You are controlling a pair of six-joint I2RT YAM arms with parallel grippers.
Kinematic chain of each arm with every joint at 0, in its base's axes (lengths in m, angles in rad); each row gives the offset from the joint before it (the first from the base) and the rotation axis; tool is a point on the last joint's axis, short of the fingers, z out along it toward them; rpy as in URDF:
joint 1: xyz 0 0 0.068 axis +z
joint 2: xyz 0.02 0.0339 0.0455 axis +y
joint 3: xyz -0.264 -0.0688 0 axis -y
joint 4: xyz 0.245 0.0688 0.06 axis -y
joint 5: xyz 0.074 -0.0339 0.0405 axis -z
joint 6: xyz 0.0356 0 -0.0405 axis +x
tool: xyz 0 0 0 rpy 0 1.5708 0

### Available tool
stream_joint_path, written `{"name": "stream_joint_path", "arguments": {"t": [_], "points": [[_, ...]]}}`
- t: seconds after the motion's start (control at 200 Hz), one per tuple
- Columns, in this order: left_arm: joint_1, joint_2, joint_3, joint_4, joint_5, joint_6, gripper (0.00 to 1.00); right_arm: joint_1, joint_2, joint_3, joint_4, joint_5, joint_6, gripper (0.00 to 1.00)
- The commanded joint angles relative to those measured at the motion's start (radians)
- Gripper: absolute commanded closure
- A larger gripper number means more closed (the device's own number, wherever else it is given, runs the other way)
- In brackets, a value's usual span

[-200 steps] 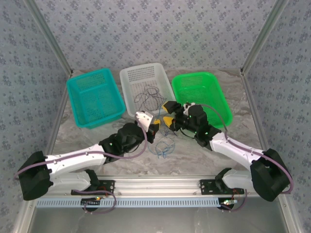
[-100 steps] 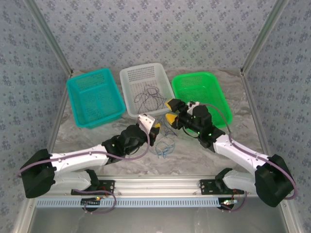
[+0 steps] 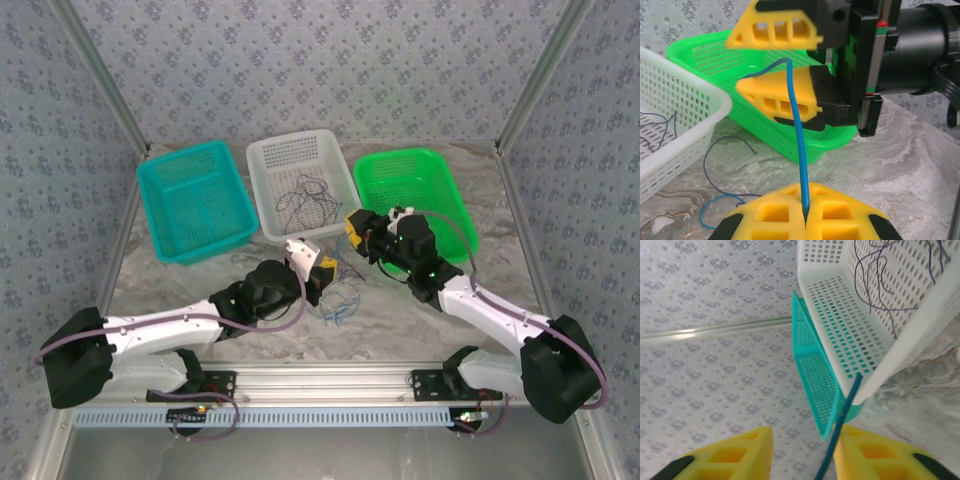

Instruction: Untangle the cables

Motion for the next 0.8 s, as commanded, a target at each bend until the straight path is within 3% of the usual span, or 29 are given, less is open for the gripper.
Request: {"name": "stream_joint_path", "arguments": {"t": [0.0,0.14,0.33,0.465,0.635,0.795], "points": [[-0.012,-0.025,0.006,0.004,0.063,-0.01,1.0,-0.004,-0.021,0.061,-0.062,0.023,-0.107,0.75],[-0.011,-0.019,0.009,-0.029,0.063,-0.011,1.0,0.011,-0.068,0.111,-0.204,0.063,-0.199,1.0],[0.0,0.031,0.081,-0.182,0.048,-0.047,1.0,0.055,-0.112,0.201,-0.452,0.161,-0.363,1.0],[0.007,0.088,0.138,-0.281,0.053,-0.089,1.0,0.132,-0.129,0.282,-0.657,0.355,-0.464,1.0],[0.017,0.18,0.206,-0.355,0.147,-0.14,1.0,0.242,-0.132,0.326,-0.751,0.594,-0.56,1.0],[0.017,0.21,0.212,-0.315,0.236,-0.124,0.97,0.261,-0.085,0.382,-0.808,0.611,-0.66,1.0]]}}
